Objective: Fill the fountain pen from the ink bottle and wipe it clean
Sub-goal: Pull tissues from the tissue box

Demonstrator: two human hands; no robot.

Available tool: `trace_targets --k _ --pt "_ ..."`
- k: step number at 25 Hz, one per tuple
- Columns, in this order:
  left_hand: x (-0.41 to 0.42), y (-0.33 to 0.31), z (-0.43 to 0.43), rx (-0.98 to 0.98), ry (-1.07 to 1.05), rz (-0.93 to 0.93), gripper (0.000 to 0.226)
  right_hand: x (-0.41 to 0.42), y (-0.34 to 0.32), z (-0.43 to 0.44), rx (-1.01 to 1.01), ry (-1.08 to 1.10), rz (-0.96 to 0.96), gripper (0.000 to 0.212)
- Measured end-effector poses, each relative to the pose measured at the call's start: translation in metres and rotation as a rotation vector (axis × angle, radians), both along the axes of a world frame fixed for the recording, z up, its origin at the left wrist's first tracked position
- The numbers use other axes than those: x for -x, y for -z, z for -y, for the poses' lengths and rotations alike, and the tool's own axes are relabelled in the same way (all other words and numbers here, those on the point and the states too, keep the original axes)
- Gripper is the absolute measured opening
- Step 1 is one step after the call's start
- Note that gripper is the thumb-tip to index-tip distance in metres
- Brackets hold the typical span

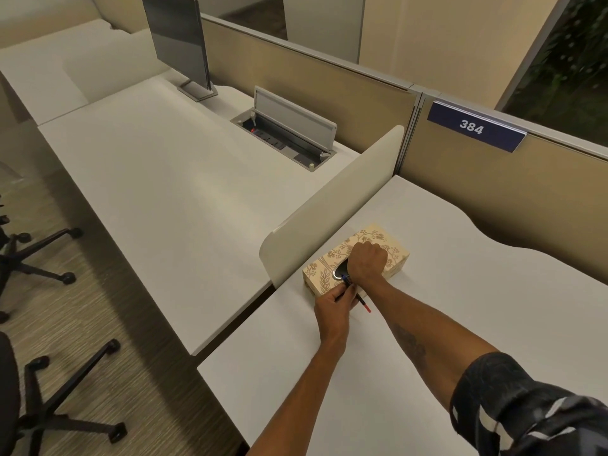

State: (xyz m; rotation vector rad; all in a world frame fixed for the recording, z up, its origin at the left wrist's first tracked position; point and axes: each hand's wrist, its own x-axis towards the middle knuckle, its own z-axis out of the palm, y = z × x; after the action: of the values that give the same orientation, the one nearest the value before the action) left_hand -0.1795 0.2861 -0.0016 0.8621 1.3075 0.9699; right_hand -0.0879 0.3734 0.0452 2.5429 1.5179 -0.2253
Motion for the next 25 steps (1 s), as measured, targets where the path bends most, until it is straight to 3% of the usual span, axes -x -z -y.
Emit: trace_targets --k 5,10,17,20,25 --pt "-0.001 0.000 0.000 0.003 0.005 0.002 0.041 -0.003 -0.002 0.003 0.001 -0.021 -0.024 0.018" --pt "-0.001 -0.001 -0.002 0.004 0.007 0.011 0.029 -0.013 -0.006 0.012 -0.061 -0.070 -0.116 0.025" --pt "-0.004 -0.008 0.000 0.010 -0.025 0.014 0.033 -0.019 -0.024 0.026 -0.159 -0.246 -0.022 0.024" --pt "-0.004 -0.009 -0.001 0.026 -0.033 0.020 0.032 -0.029 -0.025 0.032 -0.193 -0.258 -0.115 0.024" --pt "-0.005 -0.009 -0.001 0.042 -0.031 0.044 0.033 -0.050 -0.044 0.040 -0.301 -0.100 -0.370 0.014"
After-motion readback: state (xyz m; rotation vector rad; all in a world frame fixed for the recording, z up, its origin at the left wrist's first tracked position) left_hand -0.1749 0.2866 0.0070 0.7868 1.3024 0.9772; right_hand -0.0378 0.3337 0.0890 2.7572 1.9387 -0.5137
